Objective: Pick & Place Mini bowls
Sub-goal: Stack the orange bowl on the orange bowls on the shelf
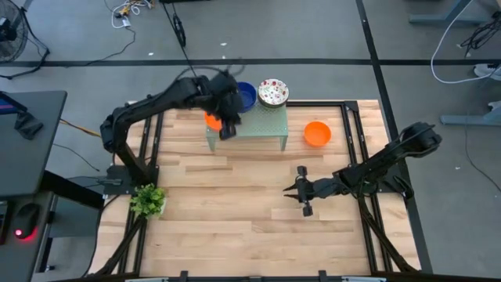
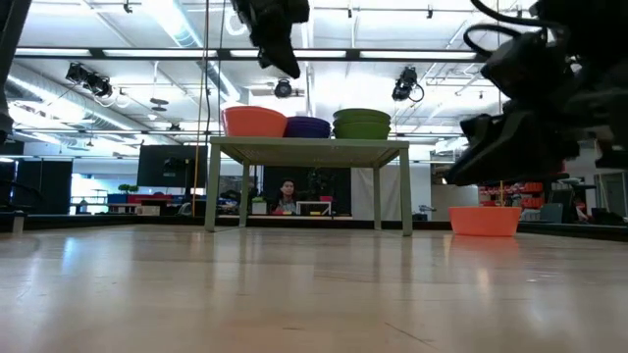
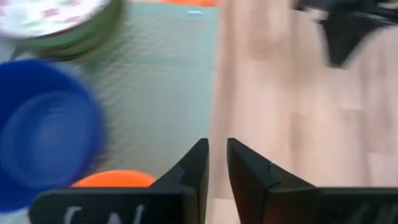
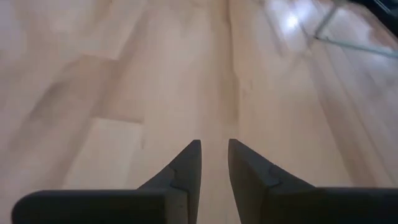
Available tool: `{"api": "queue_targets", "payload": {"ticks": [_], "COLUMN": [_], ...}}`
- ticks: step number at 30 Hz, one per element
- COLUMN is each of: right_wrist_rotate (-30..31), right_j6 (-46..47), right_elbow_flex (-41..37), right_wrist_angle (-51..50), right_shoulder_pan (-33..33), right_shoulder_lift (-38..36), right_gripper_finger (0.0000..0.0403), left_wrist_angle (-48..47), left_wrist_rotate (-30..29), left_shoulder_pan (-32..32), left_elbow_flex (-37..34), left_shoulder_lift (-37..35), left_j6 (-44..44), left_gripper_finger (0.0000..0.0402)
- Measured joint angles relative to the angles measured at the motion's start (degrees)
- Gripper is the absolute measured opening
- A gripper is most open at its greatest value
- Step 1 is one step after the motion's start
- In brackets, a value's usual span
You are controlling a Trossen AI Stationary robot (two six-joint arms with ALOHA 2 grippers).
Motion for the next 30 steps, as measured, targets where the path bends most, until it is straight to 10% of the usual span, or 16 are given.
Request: {"api": "queue_targets", "payload": {"ticks": [12,24,30], "right_wrist_rotate": [7.4,20.6,19.5], "right_j6": [10.2,25.4,19.4], "right_elbow_flex": [0.0,0.0,0.3], "right_wrist_angle": [-24.3,-50.6,-52.2], "right_shoulder_pan": [2.0,-0.3,-8.3], "right_shoulder_lift": [-13.5,-25.6,-28.1], "right_gripper_finger": [0.0082,0.0082,0.0082], "left_wrist_angle": [12.3,78.3,92.5], "left_wrist_rotate": [4.0,8.0,2.6], "left_shoulder_pan": [-17.6,-27.5,-31.0], "left_elbow_flex": [-11.1,-51.0,-60.9], "left_shoulder_lift": [-1.7,-3.3,-3.3], "left_j6": [1.1,-14.3,-18.2], "left_gripper_finger": [0.0009,0.0019,0.0020]}}
